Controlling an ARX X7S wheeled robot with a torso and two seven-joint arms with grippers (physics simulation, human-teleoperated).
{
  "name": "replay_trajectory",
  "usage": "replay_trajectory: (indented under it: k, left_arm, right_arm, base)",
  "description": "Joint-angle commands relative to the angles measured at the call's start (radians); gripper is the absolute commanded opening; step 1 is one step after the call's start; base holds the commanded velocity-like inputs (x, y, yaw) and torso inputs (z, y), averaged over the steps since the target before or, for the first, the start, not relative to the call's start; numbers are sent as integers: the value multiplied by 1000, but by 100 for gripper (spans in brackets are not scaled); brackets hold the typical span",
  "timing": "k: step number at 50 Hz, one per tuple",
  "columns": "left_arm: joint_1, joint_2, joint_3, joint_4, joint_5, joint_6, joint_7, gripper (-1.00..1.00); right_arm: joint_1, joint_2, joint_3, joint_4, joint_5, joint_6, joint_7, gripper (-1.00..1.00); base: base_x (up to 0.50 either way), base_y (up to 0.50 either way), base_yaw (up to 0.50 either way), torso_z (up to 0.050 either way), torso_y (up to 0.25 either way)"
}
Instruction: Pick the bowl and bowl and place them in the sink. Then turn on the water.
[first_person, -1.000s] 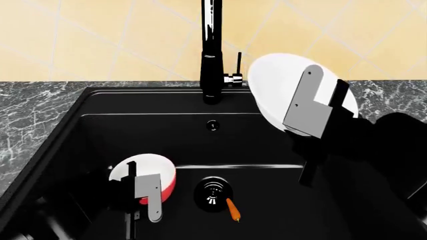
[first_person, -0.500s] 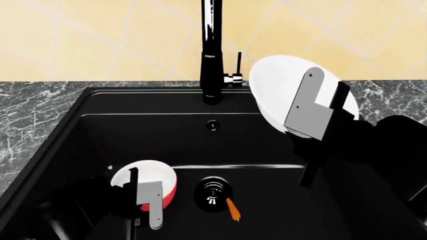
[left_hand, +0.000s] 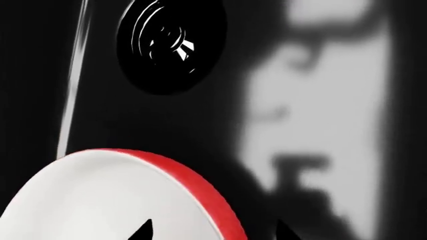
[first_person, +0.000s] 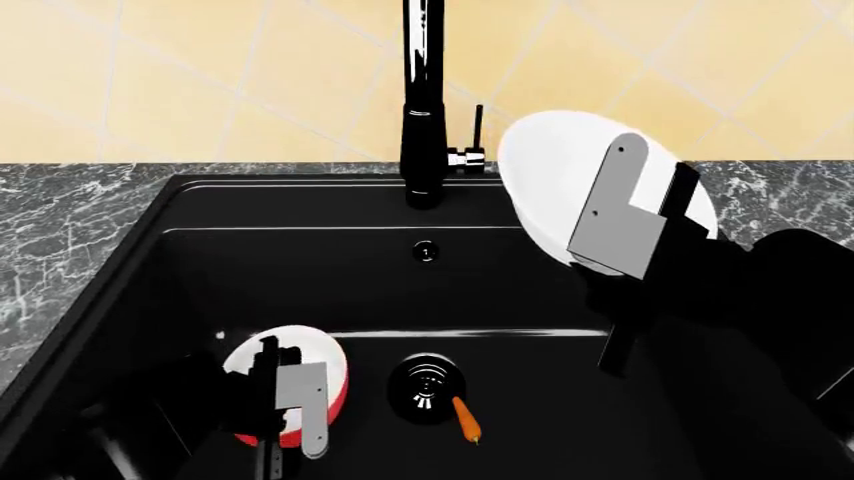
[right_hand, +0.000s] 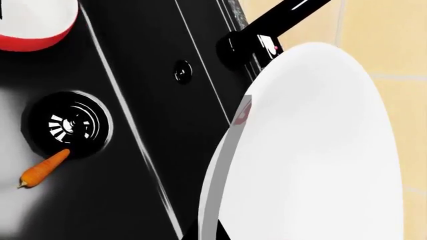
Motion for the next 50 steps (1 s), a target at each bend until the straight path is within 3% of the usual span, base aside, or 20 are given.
replay_trajectory:
  k: [1, 26, 50]
  left_arm:
    - [4, 8, -6, 7, -9, -7, -4, 100]
    - [-58, -25, -111, 124, -98, -49, -13, 100]
    - [-144, 5, -303, 102, -249, -38, -69, 100]
  right_arm:
    - [7, 0, 4, -1, -18, -4, 4, -100]
    - [21, -9, -2, 5, -22, -8, -3, -100]
    - [26, 0, -8, 11, -23, 3, -8, -100]
  base:
    - [0, 0, 0, 0, 0]
    - [0, 0, 0, 0, 0]
    - [0, 0, 0, 0, 0]
